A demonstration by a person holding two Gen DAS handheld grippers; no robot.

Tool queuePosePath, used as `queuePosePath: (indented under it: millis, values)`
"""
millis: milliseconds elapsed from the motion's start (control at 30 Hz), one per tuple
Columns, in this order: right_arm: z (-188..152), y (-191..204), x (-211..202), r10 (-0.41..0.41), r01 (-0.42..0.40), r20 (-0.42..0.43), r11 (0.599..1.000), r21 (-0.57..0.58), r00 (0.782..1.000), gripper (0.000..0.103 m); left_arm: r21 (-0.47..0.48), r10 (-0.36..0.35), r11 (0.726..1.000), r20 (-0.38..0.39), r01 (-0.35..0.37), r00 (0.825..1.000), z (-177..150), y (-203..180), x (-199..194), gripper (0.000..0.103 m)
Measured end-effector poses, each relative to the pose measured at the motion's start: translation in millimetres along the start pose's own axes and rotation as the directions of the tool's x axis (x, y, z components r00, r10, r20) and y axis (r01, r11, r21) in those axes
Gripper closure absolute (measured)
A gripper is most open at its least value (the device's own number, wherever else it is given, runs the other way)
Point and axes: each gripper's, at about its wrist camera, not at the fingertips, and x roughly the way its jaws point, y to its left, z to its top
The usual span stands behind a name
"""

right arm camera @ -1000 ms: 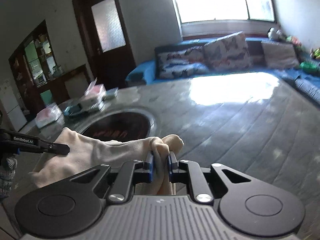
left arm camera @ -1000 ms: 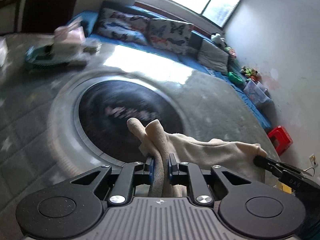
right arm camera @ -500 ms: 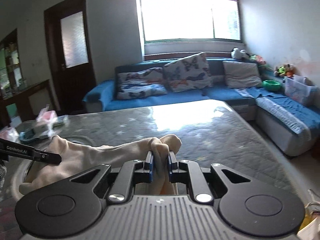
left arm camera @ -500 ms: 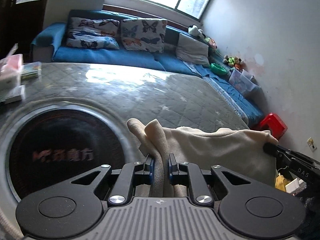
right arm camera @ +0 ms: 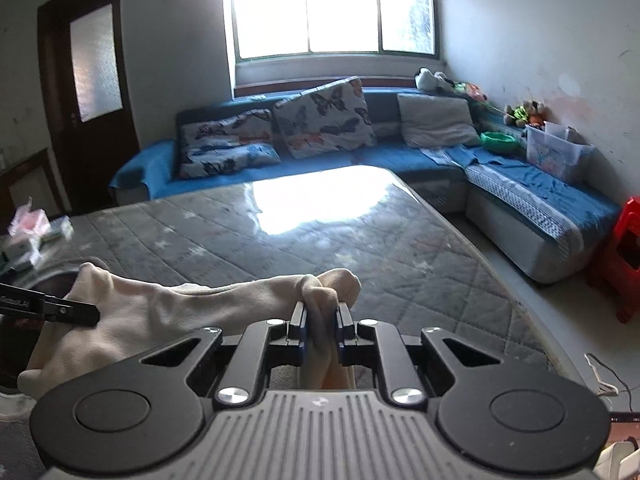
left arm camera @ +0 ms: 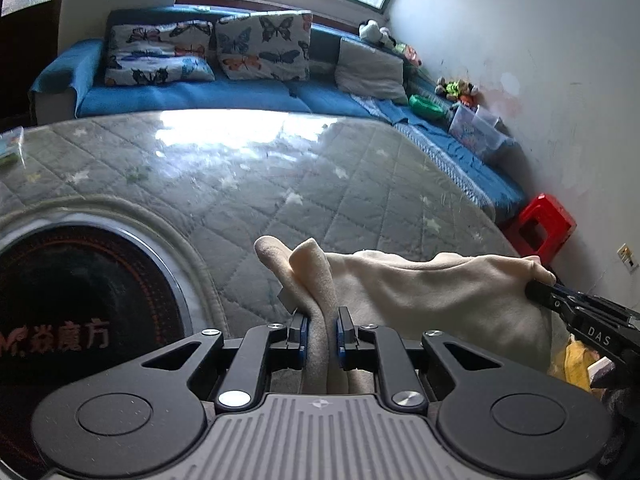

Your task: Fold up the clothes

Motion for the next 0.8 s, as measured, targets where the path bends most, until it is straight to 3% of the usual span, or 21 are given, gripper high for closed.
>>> queuePosePath:
  millis: [400,533,633,700,800]
  values:
    - [-14.6,-3.1,32.4,-0.070,0.068,-0.095,0.998,-0.017,0.993,0.086,0.013,0.032,0.999,-0.049,-0.032,0.998,-5.0,6.1,18.6,0.081]
    - [-10.0,-0.2,32.3,-0.112,0.110,-0.068,0.993,-0.037,0.991,0.083,0.031,0.046,0.999,-0.050,-0.044,0.998,-7.5,7.7,17.9,0.075]
    - [-6.6,5.2,30.3,-0.066,0.064,-0.056,0.998,-0.027,0.996,0.082,0.044,0.065,0.997,-0.035,-0.064,0.997,-5.1,7.3,16.0,0.071]
    - [-5.3,10.3,31.9,-0.021,0.020,-0.059,1.000,-0.023,0.998,0.081,0.041,0.075,0.996,-0.028,-0.074,0.997,-3.1,7.0,15.0,0.060]
    - [-4.1,22.3,39.8,0.048,-0.049,-0.076,0.999,-0.016,0.996,0.078,0.034,0.086,0.996,-0.016,-0.086,0.996,0.7,8.0,14.3,0.058]
